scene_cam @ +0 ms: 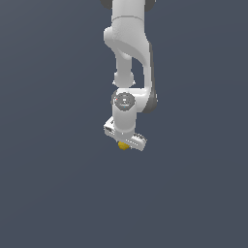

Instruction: Pick up the object and move it to a goal position.

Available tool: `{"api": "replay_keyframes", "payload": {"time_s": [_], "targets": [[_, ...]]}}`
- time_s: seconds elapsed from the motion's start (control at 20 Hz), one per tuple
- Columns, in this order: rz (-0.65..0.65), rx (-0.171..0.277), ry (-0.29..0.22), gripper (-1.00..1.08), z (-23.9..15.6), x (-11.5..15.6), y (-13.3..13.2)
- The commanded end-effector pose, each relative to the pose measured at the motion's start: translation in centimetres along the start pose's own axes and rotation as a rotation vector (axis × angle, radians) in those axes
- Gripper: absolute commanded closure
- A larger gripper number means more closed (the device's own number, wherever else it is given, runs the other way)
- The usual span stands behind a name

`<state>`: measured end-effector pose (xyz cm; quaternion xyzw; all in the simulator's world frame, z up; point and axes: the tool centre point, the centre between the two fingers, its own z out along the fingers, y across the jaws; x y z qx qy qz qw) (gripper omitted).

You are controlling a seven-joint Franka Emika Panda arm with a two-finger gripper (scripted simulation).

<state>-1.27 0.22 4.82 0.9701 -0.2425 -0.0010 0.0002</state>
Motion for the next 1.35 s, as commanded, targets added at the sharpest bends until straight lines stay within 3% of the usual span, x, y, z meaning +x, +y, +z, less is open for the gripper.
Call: {"api": "replay_keyframes", "payload": {"time_s": [0.0,0.75,1.0,1.3], "targets": [[0.0,0.001,0.001,1.08,-0.4,-2.0,-0.4],[0.0,0.001,0.001,1.08,-2.3,-14.4,-3.3],[0.0,0.001,0.001,1.08,-2.7,-16.8,-3.9],[0.0,0.001,0.002,1.08,-2.9,-17.8,-4.3]]}}
